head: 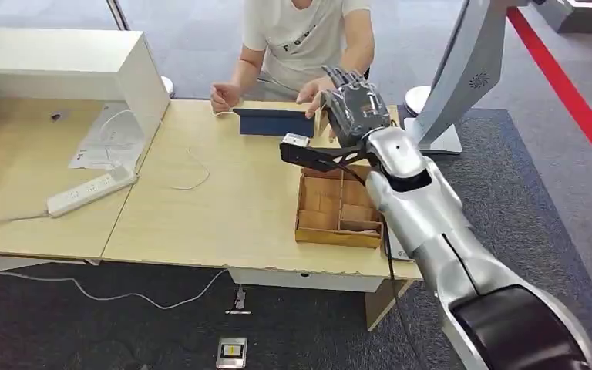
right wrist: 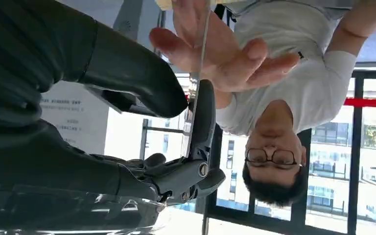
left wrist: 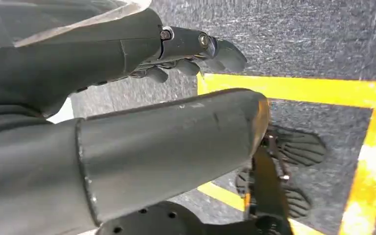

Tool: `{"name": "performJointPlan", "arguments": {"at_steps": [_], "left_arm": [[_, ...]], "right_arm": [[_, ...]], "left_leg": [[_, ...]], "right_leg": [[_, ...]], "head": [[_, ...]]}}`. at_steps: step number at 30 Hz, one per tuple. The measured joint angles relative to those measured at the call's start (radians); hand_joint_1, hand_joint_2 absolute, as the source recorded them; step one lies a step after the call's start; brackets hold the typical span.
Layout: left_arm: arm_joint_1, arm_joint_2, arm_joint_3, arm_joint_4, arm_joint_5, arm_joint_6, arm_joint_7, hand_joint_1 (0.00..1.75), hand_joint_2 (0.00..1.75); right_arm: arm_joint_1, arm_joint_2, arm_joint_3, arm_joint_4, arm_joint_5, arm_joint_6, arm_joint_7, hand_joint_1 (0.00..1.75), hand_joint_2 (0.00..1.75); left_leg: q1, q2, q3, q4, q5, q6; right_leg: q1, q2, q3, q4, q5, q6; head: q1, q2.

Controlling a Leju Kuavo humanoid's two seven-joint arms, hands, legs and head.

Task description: Pass the card to the sensor for recognition and then transmit it.

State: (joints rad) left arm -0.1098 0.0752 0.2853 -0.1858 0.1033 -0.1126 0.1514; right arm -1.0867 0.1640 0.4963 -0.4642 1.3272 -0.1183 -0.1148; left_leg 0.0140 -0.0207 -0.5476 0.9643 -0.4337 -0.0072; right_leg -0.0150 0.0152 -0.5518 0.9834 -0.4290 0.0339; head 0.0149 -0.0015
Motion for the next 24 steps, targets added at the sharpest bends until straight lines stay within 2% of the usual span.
{"name": "performJointPlan", "arguments": {"at_steps": [5,13,14,15,20,24], "left_arm": [[0.002,0.005,-0.029,0.000,-0.025,-0.030,-0.002,0.00,0.00],[0.003,0.011,-0.058,0.000,-0.025,-0.031,-0.009,0.00,0.00],[0.003,0.013,-0.062,0.000,-0.024,-0.031,-0.009,0.00,0.00],[0.003,0.013,-0.063,0.000,-0.023,-0.029,-0.009,0.00,0.00],[0.003,0.013,-0.066,0.000,-0.020,-0.027,-0.010,0.00,0.00],[0.004,0.013,-0.066,0.000,0.004,0.004,-0.010,0.00,0.00]], "right_arm": [[0.000,0.002,0.003,0.038,0.004,0.000,-0.005,1.75,1.75],[0.001,0.003,0.004,0.072,0.009,0.000,-0.007,1.75,1.75],[0.001,0.004,0.004,0.077,0.009,0.001,-0.007,0.00,1.75],[0.001,0.005,0.004,0.079,0.010,0.001,-0.007,0.00,0.00],[0.001,0.008,0.005,0.092,-0.005,-0.004,-0.027,0.00,0.00],[0.002,0.007,0.005,0.103,-0.004,0.006,-0.046,0.00,0.00]], "left_leg": [[0.000,0.000,0.000,0.000,0.000,0.000],[0.000,0.000,0.000,0.000,0.000,0.000],[0.000,0.000,0.000,0.000,0.000,0.000],[0.000,0.000,0.000,0.000,0.000,0.000],[0.000,0.000,0.000,0.000,0.000,0.000],[0.000,0.000,0.000,0.000,0.000,0.000]], "right_leg": [[0.000,0.000,0.000,0.000,0.000,0.000],[0.000,0.000,0.000,0.000,0.000,0.000],[0.000,0.000,0.000,0.000,0.000,0.000],[0.000,0.000,0.000,0.000,0.000,0.000],[0.000,0.000,0.000,0.000,0.000,0.000],[0.000,0.000,0.000,0.000,0.000,0.000]], "head": [[0.000,0.000],[0.000,0.000],[0.000,0.000],[0.000,0.000],[0.000,0.000],[0.000,0.000]]}}
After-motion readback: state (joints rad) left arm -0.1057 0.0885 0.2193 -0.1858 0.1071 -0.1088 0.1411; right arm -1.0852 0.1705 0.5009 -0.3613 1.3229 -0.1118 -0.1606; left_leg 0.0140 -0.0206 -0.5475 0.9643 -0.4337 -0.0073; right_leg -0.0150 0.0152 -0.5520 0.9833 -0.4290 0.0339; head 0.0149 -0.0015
